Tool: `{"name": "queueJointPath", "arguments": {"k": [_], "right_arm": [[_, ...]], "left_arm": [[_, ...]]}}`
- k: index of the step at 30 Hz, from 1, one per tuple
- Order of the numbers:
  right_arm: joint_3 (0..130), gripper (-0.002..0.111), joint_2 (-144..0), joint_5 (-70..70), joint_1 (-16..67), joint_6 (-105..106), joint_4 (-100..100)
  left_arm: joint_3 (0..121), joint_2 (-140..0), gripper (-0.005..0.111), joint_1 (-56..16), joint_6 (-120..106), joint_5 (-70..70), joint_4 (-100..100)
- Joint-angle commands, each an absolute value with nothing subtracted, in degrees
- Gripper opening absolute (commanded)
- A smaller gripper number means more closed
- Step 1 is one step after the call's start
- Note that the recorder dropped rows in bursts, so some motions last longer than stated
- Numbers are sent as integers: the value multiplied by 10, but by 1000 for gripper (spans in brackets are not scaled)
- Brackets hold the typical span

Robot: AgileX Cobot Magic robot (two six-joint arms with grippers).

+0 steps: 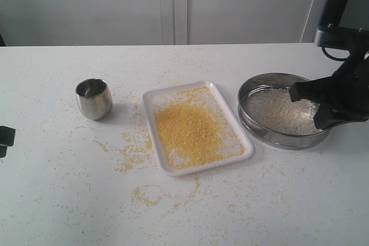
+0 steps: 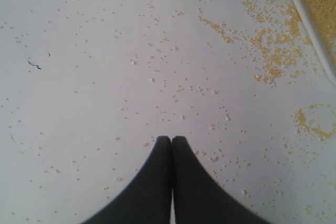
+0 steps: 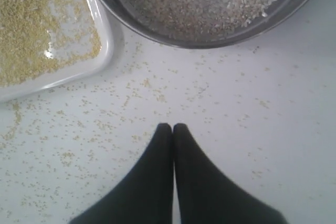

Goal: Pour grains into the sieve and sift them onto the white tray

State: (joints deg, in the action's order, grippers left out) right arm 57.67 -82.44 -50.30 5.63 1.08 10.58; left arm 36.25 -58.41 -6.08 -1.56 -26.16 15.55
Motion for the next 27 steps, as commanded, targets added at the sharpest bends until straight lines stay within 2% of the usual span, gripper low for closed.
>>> {"name": "queueJointPath", "arguments": {"k": [1, 27], "right_arm": [[552, 0, -781, -507, 57, 17, 89], [433, 0, -500, -460, 57, 17, 40]], "left_arm": [[358, -580, 0, -60, -16, -265, 160], [358, -580, 0, -60, -16, -265, 160]]}}
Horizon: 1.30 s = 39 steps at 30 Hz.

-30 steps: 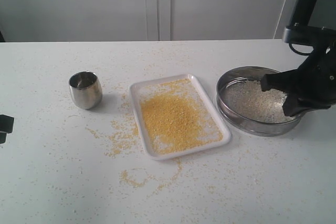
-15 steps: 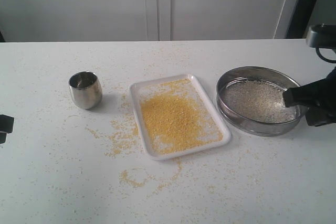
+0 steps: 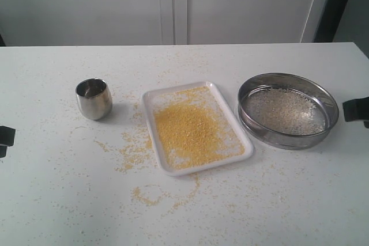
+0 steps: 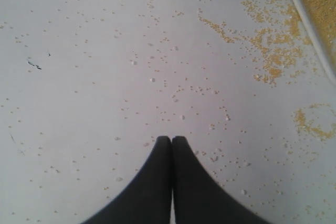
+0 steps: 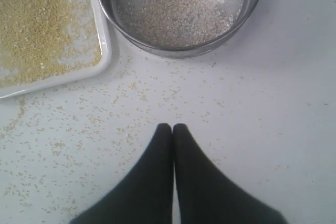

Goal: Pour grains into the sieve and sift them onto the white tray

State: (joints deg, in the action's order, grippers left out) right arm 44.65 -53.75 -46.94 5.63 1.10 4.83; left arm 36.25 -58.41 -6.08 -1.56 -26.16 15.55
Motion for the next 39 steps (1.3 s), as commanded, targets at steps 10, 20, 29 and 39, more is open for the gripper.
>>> {"name": "queueJointPath", "arguments": {"k": [10, 20, 29, 39], "right_arm": [[388, 0, -348, -419, 57, 13, 30], [380, 0, -313, -484, 57, -18, 44], [380, 0, -313, -484, 57, -18, 44], [380, 0, -313, -484, 57, -18, 44]], "left_arm": [[358, -580, 0, -60, -16, -265, 160], [358, -580, 0, -60, -16, -265, 160], [358, -580, 0, -60, -16, -265, 160], [358, -580, 0, -60, -35, -265, 160]]}}
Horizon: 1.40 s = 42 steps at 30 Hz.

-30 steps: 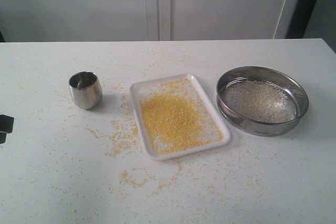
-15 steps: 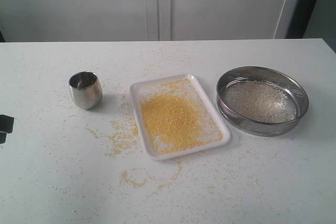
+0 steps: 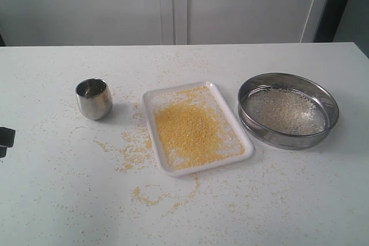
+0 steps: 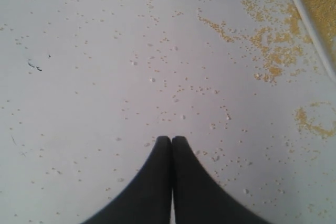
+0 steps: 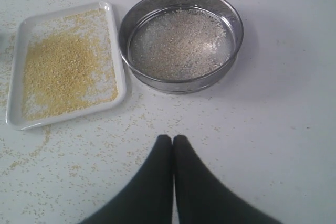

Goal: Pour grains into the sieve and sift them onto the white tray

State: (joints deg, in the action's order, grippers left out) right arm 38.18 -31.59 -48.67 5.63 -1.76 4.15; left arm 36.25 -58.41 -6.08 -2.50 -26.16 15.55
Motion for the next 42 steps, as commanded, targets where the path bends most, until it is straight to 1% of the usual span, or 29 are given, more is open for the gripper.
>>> {"name": "queueJointPath", "arguments": {"k": [1, 9, 17, 30, 38, 42], "right_arm": [[380, 0, -313, -484, 57, -18, 43], [380, 0, -313, -484, 57, -18, 43], [380, 0, -313, -484, 57, -18, 43], [380, 0, -313, -484, 57, -18, 43], [380, 0, -313, -484, 57, -18, 43], [380, 0, -313, -484, 57, -18, 43]], "left_arm": [[358, -580, 0, -60, -35, -265, 160], [353, -541, 0, -58, -83, -265, 157], [274, -433, 0, -58, -91, -209, 145], [170, -264, 0, -58, -91, -189, 101], [109, -164, 0, -14, -91, -173, 99], [82, -113, 0, -13, -92, -171, 97]]}}
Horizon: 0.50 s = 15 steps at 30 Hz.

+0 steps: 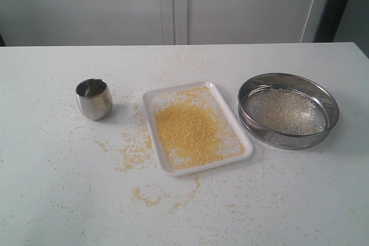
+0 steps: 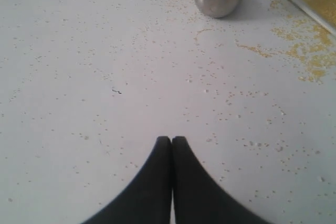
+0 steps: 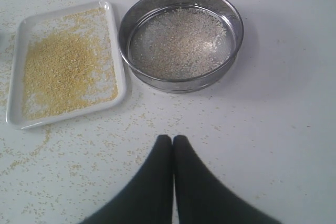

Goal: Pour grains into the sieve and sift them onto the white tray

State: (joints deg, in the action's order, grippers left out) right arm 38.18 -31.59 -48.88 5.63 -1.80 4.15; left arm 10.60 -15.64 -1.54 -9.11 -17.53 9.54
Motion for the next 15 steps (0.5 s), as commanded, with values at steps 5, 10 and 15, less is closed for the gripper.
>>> {"name": "queueJointPath", "arguments": {"k": [5, 10, 15], "right_arm": [[380, 0, -313, -484, 57, -18, 43], [380, 0, -313, -484, 57, -18, 43], [380, 0, -313, -484, 57, -17, 43]], "left_arm": [[40, -59, 0, -13, -92, -148, 97], [1, -6, 0, -13, -107, -145, 93], [0, 0, 0, -7, -107, -137, 88]]}}
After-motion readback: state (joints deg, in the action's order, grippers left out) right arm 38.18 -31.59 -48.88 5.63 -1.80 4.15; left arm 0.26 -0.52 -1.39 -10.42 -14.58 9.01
